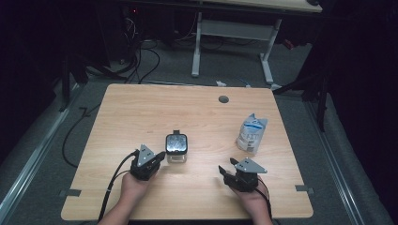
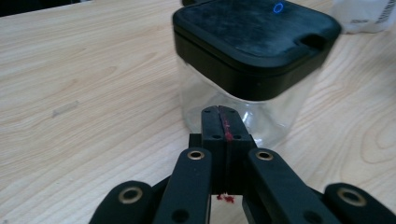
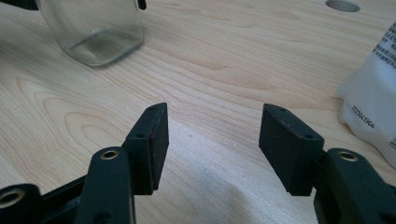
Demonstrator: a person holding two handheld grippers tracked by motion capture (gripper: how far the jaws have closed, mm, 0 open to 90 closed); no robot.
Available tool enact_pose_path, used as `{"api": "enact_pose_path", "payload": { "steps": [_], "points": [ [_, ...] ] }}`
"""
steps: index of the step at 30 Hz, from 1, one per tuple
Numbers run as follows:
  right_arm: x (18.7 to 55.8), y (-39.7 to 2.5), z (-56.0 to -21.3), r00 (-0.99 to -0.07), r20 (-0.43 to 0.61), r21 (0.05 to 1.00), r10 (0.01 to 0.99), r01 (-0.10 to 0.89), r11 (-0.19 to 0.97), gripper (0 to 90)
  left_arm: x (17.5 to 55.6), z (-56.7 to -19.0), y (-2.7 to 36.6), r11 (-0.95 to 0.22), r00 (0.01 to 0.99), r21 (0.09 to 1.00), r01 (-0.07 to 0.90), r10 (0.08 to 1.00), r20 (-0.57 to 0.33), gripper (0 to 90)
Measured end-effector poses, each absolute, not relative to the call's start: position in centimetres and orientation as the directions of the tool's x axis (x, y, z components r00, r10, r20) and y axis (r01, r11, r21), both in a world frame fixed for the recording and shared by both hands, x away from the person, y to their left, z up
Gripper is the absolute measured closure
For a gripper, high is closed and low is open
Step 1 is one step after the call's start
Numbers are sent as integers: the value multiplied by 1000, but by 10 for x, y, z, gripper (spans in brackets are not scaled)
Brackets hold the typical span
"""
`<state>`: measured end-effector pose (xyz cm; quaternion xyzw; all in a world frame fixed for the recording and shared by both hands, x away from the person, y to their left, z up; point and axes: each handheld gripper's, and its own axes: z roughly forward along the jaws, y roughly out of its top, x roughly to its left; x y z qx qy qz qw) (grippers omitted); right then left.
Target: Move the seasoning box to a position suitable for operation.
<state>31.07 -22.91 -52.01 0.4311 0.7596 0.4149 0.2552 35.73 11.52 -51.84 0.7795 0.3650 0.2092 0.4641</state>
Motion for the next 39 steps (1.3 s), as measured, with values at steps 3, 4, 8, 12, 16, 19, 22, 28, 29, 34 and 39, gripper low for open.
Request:
{"api": "enact_pose_path", "payload": {
  "steps": [3, 4, 8, 12, 16, 19, 22, 28, 29, 34, 39],
  "points": [
    [312, -229, -520, -498, -28, 851, 867, 444, 282, 429, 355, -518, 112, -311, 655, 875, 370, 755, -9, 890],
    [312, -229, -520, -497, -26, 850, 867, 445, 281, 429, 355, -518, 112, -311, 655, 875, 370, 755, -9, 888],
    [313, -230, -520, -494, -26, 848, 869, 449, 281, 427, 354, -517, 107, -312, 666, 878, 365, 746, -12, 883],
    [312, -231, -519, -491, -21, 852, 871, 447, 272, 426, 356, -517, 107, -308, 661, 876, 371, 750, -16, 864],
    [312, -233, -519, -487, -26, 853, 873, 445, 273, 427, 364, -514, 119, -293, 619, 878, 379, 785, -5, 897],
    [312, -233, -519, -486, -21, 854, 874, 446, 268, 429, 372, -512, 124, -276, 596, 881, 383, 803, -7, 898],
    [314, -233, -519, -487, -18, 854, 873, 446, 266, 430, 395, -512, 126, -264, 573, 880, 396, 820, -11, 899],
    [315, -232, -519, -487, -17, 852, 873, 450, 268, 432, 425, -511, 125, -244, 573, 882, 404, 819, -37, 899],
    [315, -232, -519, -485, -14, 852, 874, 452, 265, 434, 433, -511, 120, -250, 593, 881, 402, 804, -43, 900],
    [315, -231, -519, -488, -14, 852, 873, 452, 266, 435, 439, -516, 112, -270, 629, 874, 403, 776, -50, 900],
    [315, -230, -519, -492, -16, 854, 870, 446, 268, 437, 434, -516, 108, -273, 648, 880, 389, 760, -50, 900]
  ]
}}
